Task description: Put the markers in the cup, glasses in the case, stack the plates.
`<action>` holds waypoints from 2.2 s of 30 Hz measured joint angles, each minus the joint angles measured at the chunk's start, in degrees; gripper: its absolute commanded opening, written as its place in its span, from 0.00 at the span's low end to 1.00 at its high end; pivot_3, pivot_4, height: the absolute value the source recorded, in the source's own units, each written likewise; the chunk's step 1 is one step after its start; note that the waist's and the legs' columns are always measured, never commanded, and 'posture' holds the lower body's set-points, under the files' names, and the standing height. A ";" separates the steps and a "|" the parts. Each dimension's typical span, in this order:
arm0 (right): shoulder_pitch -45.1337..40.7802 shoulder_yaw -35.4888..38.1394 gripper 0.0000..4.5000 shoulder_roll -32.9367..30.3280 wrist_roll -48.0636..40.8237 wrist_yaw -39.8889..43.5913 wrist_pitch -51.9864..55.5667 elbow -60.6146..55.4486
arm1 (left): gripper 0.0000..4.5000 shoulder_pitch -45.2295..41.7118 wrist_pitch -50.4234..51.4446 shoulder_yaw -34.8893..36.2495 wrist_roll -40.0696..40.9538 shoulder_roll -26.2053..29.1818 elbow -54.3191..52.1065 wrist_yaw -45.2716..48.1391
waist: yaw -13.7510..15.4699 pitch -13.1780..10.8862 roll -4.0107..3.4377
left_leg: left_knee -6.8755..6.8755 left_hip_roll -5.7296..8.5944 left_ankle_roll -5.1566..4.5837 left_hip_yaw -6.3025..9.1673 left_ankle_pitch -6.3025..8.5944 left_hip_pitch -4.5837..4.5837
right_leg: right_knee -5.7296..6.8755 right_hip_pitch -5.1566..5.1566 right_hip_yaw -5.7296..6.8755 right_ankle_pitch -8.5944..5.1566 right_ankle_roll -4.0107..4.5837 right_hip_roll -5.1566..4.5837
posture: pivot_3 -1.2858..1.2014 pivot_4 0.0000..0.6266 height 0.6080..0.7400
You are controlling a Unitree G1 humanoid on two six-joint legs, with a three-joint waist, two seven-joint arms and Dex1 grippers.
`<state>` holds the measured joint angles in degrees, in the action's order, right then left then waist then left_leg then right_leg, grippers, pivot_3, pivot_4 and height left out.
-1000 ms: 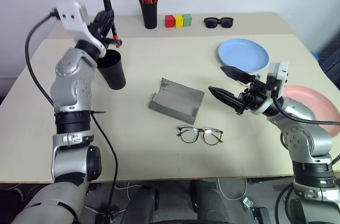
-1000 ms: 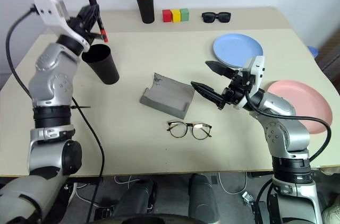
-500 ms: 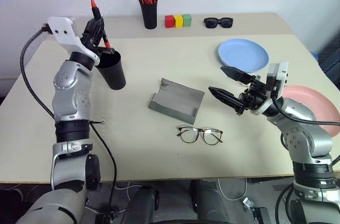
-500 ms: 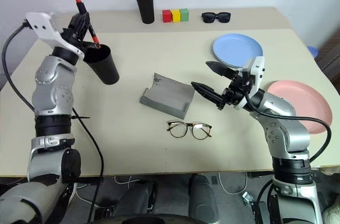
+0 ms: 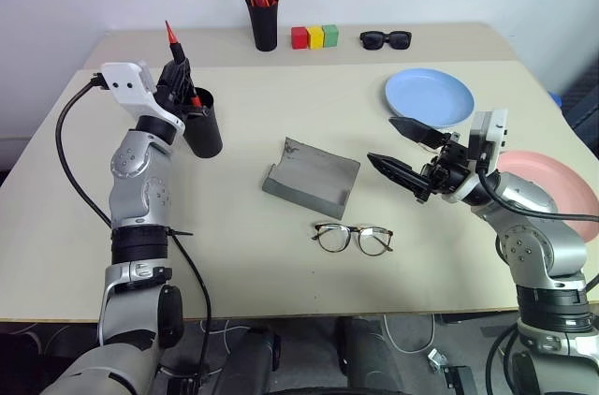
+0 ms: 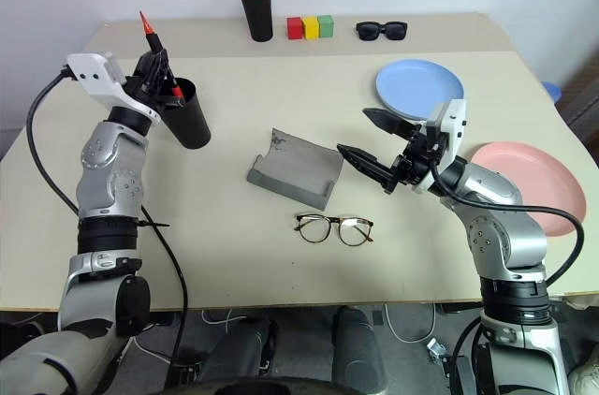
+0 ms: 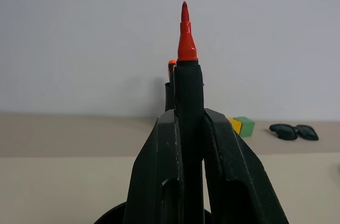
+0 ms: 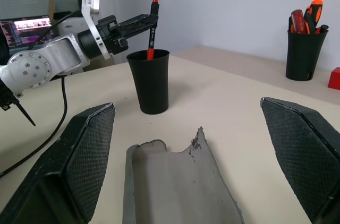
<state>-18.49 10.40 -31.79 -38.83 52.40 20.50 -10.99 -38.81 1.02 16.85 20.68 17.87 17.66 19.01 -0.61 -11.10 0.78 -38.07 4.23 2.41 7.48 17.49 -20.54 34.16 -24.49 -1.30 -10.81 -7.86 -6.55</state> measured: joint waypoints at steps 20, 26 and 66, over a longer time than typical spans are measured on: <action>0.15 0.02 1.00 -0.88 -0.05 0.46 0.33 -0.07 | 0.99 -1.60 20.17 -12.45 10.97 1.18 -17.17 14.68 | 0.13 0.00 0.00 | -0.04 0.04 -0.08 0.01 0.05 -0.08 | -0.02 0.00 -0.01 0.00 0.00 -0.02 | 0.52 0.24 1.00; 1.21 1.49 1.00 -2.59 0.03 1.39 0.04 0.16 | 0.99 -3.13 24.65 -23.10 8.94 8.26 -15.36 31.43 | -0.64 0.02 -0.14 | 0.06 -0.16 -0.10 -0.13 0.05 0.12 | 0.05 0.00 -0.08 -0.01 0.06 0.20 | 0.52 0.24 1.00; 11.71 3.42 1.00 -7.31 3.01 3.19 -2.51 -3.37 | 0.01 -10.99 2.46 -35.79 -16.72 8.13 19.37 64.85 | -0.26 -0.02 -0.05 | -0.04 -0.10 -0.22 -0.16 0.11 0.02 | 0.02 0.01 -0.08 -0.01 0.01 0.08 | 0.52 0.24 1.00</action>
<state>-6.78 13.82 -39.11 -35.82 55.59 17.99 -14.36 -49.81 3.48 -18.94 3.97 26.00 37.03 83.86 -0.87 -11.12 0.73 -38.11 4.13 2.19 7.31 17.61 -20.52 34.18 -24.48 -1.38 -10.82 -7.85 -6.47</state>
